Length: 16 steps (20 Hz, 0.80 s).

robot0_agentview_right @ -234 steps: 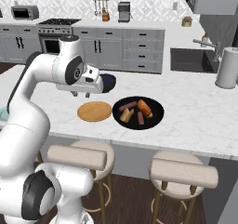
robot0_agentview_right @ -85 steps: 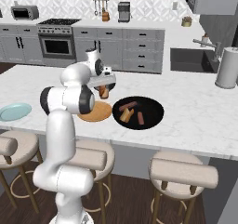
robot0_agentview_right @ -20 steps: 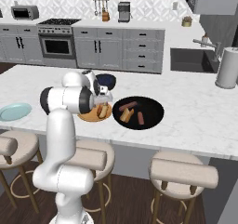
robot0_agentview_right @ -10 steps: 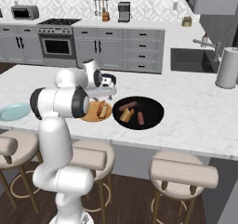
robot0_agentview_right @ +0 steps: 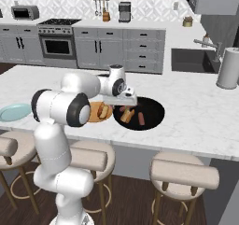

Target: Place one bun and one sausage from the bowl on each plate.

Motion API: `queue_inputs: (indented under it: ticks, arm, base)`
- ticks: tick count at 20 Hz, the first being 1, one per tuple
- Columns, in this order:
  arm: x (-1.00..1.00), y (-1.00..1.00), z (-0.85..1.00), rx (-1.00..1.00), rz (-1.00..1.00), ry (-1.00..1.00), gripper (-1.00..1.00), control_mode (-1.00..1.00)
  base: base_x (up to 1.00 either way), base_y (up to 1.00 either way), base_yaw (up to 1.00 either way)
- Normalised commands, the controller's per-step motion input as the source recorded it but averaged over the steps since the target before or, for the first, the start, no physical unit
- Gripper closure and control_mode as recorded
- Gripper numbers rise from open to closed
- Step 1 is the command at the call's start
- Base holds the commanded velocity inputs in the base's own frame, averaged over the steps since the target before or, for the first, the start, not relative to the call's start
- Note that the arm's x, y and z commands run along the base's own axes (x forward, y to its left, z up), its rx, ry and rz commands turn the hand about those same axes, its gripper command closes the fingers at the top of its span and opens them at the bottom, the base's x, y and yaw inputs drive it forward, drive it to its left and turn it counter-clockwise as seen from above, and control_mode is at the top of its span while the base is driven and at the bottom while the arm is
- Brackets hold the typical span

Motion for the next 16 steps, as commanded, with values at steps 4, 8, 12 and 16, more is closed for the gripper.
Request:
queue_inputs:
  ticks: [4,8,12,16]
  arm:
    - [0.08,-0.88,-0.18,0.03,0.00,0.04,-1.00,-1.00]
    - [0.32,-0.50,-0.23,0.00,0.00,0.03,-1.00,-1.00]
    - [0.43,-0.27,-0.36,0.00,0.08,0.01,-1.00,-1.00]
    - [0.52,-0.29,-0.31,0.00,0.17,0.05,-1.00,-1.00]
  base:
    - [0.00,0.00,0.00]
    - [0.00,0.00,0.00]
    - [0.00,0.00,0.00]
    - [0.00,0.00,0.00]
